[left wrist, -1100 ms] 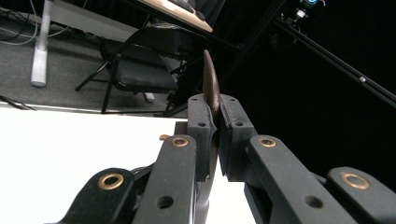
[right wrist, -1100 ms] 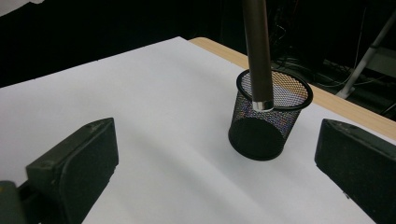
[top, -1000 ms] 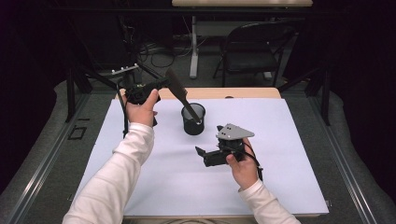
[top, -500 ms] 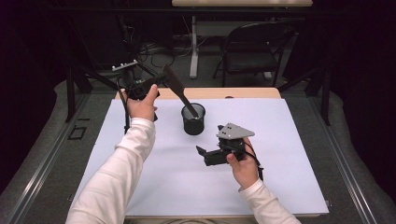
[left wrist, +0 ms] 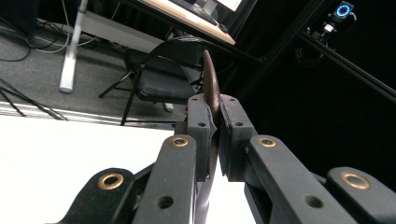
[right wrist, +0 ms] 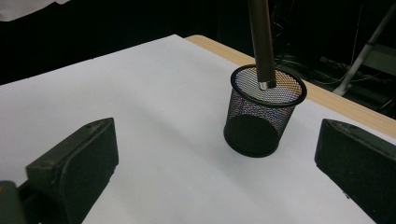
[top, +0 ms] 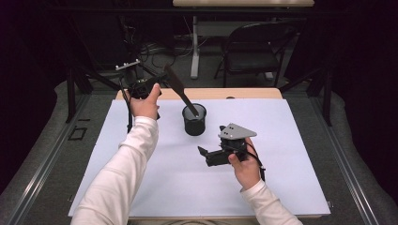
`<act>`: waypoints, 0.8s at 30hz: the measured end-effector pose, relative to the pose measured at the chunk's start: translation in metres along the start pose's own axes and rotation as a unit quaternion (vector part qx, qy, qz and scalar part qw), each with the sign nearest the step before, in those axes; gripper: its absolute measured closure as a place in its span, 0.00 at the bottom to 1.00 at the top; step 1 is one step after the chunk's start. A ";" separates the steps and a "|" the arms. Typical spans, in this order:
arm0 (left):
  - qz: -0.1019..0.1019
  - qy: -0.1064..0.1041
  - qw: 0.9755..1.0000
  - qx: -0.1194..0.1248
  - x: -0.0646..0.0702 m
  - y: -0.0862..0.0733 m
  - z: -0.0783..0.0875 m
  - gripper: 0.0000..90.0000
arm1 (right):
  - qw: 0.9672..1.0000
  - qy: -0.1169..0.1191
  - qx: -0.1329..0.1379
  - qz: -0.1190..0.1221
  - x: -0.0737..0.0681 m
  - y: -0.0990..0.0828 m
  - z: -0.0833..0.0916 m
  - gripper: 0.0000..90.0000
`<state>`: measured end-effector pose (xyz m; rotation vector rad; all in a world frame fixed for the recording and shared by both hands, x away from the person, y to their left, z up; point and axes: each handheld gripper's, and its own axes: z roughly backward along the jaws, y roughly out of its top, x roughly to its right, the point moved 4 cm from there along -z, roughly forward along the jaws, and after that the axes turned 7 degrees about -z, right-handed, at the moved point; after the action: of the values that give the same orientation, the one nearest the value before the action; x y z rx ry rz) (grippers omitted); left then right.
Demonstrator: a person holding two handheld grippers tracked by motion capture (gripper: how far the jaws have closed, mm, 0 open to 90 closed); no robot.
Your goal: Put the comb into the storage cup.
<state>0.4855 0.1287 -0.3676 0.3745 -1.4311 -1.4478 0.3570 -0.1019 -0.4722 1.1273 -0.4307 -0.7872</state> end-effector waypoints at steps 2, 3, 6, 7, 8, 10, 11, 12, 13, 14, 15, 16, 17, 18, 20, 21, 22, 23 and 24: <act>0.003 0.002 1.000 0.000 -0.001 -0.001 -0.002 0.94 | 1.000 0.001 0.000 0.000 0.000 0.000 0.000 0.00; 0.002 0.003 1.000 -0.001 -0.001 -0.001 -0.003 0.94 | 1.000 0.001 -0.001 0.000 0.000 0.000 0.000 0.00; 0.005 0.007 1.000 -0.003 -0.002 -0.002 -0.006 0.94 | 1.000 0.000 -0.001 0.002 0.000 0.000 0.000 0.00; 0.004 0.008 1.000 -0.004 -0.002 -0.003 -0.007 0.94 | 1.000 0.000 -0.002 0.002 0.000 0.000 0.000 0.00; 0.004 0.009 1.000 -0.004 -0.003 -0.003 -0.008 0.94 | 1.000 0.000 -0.001 0.002 0.000 0.000 0.000 0.00; 0.009 0.011 1.000 -0.003 -0.003 -0.004 -0.010 0.94 | 1.000 0.001 -0.001 0.001 0.001 0.000 0.000 0.00; 0.008 0.011 1.000 -0.005 -0.003 -0.004 -0.011 0.94 | 1.000 0.001 0.000 0.002 0.001 0.000 0.000 0.00; 0.009 0.013 1.000 -0.005 -0.003 -0.005 -0.012 0.94 | 1.000 0.001 0.000 0.001 0.001 0.000 0.000 0.00; 0.010 0.013 1.000 -0.005 -0.003 -0.006 -0.013 0.94 | 1.000 0.001 0.000 0.001 0.001 0.000 0.000 0.00; 0.009 0.015 1.000 -0.008 -0.004 -0.006 -0.014 0.94 | 1.000 0.001 0.000 0.001 0.001 0.000 0.000 0.00; 0.009 0.016 1.000 -0.009 -0.004 -0.007 -0.015 0.94 | 1.000 0.001 0.000 0.001 0.001 0.000 0.000 0.00; 0.009 0.017 1.000 -0.009 -0.004 -0.007 -0.016 0.94 | 1.000 0.002 0.000 0.001 0.001 0.000 0.000 0.00; 0.009 0.018 1.000 -0.010 -0.005 -0.008 -0.017 0.94 | 1.000 0.001 0.000 0.001 0.001 0.000 0.000 0.00; 0.008 0.019 1.000 -0.012 -0.005 -0.008 -0.017 0.94 | 1.000 0.001 0.001 0.001 0.001 0.000 0.000 0.00; 0.013 0.019 1.000 -0.009 -0.005 -0.009 -0.019 0.94 | 1.000 0.001 0.001 0.001 0.001 0.000 0.001 0.00; 0.012 0.019 1.000 -0.011 -0.005 -0.010 -0.019 0.94 | 1.000 0.001 0.001 0.000 0.001 0.000 0.001 0.00; 0.011 0.020 1.000 -0.012 -0.005 -0.010 -0.020 0.94 | 1.000 0.001 0.001 0.001 0.002 0.000 0.001 0.00; 0.013 0.020 1.000 -0.012 -0.005 -0.010 -0.020 0.94 | 1.000 0.001 0.001 0.001 0.002 0.000 0.001 0.00; 0.014 0.021 1.000 -0.012 -0.005 -0.011 -0.021 0.94 | 1.000 0.001 0.001 0.000 0.002 0.000 0.001 0.00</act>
<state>0.4997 0.1185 -0.3843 0.3669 -1.3799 -1.4251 0.3577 -0.1038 -0.4719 1.1304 -0.4311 -0.7850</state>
